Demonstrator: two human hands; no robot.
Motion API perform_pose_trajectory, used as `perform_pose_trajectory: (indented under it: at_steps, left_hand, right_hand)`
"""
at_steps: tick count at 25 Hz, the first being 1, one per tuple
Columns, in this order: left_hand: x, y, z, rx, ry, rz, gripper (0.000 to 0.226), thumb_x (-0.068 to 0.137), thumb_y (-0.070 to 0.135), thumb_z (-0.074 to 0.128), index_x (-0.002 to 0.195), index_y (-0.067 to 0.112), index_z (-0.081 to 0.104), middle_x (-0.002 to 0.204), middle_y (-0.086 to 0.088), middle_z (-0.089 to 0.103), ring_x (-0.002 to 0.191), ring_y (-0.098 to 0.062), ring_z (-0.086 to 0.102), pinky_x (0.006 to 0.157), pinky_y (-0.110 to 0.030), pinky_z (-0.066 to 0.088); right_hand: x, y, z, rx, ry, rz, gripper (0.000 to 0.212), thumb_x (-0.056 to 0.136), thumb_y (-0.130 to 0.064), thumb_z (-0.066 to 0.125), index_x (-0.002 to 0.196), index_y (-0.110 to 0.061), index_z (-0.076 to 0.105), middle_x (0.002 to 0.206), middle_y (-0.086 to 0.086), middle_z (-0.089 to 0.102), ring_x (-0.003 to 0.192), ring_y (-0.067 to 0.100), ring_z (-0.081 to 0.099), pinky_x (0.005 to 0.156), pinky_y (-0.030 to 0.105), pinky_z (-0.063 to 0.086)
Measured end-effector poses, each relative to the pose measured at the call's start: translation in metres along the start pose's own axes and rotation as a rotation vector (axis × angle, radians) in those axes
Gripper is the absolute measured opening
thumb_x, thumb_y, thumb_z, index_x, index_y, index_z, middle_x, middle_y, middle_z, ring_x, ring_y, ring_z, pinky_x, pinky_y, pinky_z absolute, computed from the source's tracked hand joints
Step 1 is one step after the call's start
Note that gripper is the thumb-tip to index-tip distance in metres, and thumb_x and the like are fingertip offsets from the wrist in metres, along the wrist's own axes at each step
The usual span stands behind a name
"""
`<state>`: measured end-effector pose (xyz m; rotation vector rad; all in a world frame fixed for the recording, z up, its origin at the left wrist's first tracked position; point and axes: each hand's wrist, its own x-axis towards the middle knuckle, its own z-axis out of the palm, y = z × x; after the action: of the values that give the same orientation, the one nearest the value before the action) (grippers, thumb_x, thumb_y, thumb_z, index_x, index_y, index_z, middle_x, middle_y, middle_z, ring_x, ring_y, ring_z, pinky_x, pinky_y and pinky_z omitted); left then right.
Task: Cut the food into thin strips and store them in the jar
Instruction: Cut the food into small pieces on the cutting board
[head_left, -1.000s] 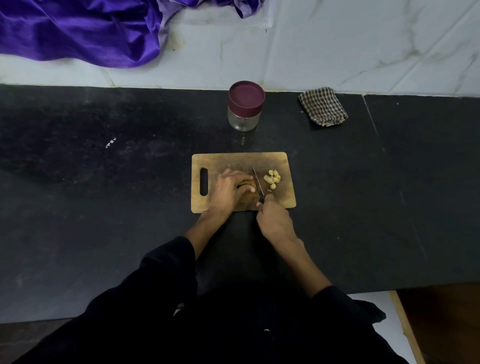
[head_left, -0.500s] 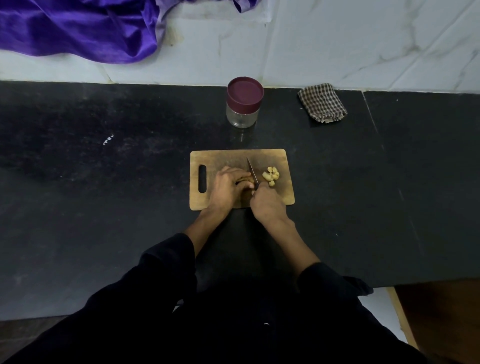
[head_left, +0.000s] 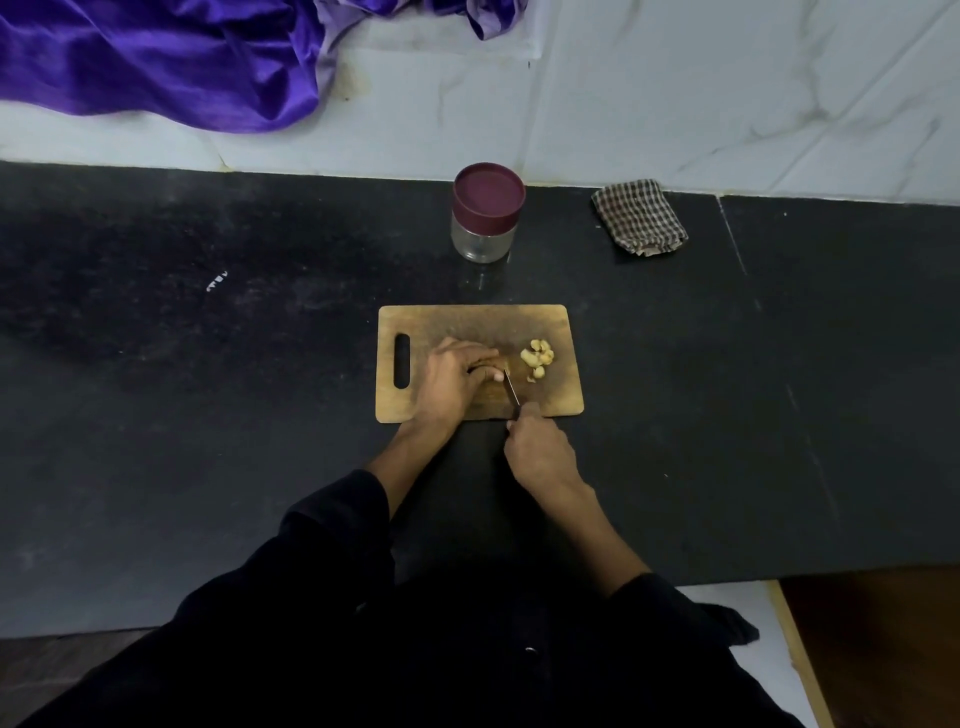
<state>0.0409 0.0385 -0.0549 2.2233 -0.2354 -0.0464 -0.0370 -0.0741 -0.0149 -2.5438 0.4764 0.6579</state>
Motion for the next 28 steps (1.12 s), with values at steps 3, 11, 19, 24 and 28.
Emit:
perform_pose_trajectory:
  at_steps: [3,11,19,24,28]
  left_hand:
    - [-0.001,0.002,-0.004,-0.01,-0.013,-0.003,0.032,0.075,0.018,0.076,0.105,0.009,0.072,0.11,-0.004,0.07,0.107,-0.014,0.053,0.086,-0.011,0.033]
    - [-0.002,0.003,-0.007,0.027,-0.054,-0.012,0.037,0.077,0.023,0.075,0.112,0.014,0.069,0.117,-0.001,0.066,0.113,-0.012,0.05,0.092,-0.016,0.032]
    - [-0.003,-0.003,-0.009,0.091,-0.118,0.041,0.036,0.087,0.021,0.066,0.122,0.014,0.063,0.125,0.0,0.062,0.119,-0.014,0.047,0.096,-0.016,0.029]
    - [-0.002,-0.002,-0.008,0.102,-0.103,0.043,0.033,0.087,0.016,0.065,0.12,0.012,0.064,0.123,-0.001,0.063,0.118,-0.014,0.048,0.094,-0.013,0.028]
    - [0.0,-0.002,-0.009,0.12,-0.113,0.047,0.033,0.087,0.015,0.064,0.12,0.012,0.064,0.124,-0.002,0.062,0.117,-0.015,0.047,0.094,-0.012,0.027]
  right_hand:
    - [-0.006,0.012,0.002,-0.013,-0.011,-0.004,0.024,0.105,-0.026,0.039,0.119,-0.009,0.047,0.116,0.016,0.062,0.107,0.033,0.059,0.079,0.041,0.043]
    - [0.003,0.025,-0.023,0.123,0.071,0.017,0.028,0.105,-0.029,0.041,0.121,-0.01,0.053,0.111,0.013,0.063,0.104,0.032,0.06,0.081,0.04,0.047]
    - [-0.002,0.016,-0.019,0.197,-0.008,-0.005,0.027,0.104,-0.034,0.042,0.119,-0.014,0.053,0.107,0.007,0.059,0.097,0.028,0.064,0.079,0.05,0.057]
    - [-0.002,0.005,-0.012,0.166,-0.015,-0.018,0.023,0.104,-0.035,0.042,0.111,-0.016,0.05,0.101,0.005,0.057,0.093,0.026,0.064,0.077,0.05,0.058]
    - [0.001,0.003,-0.012,0.162,0.002,-0.016,0.022,0.104,-0.035,0.042,0.108,-0.015,0.05,0.1,0.006,0.059,0.092,0.026,0.064,0.079,0.05,0.058]
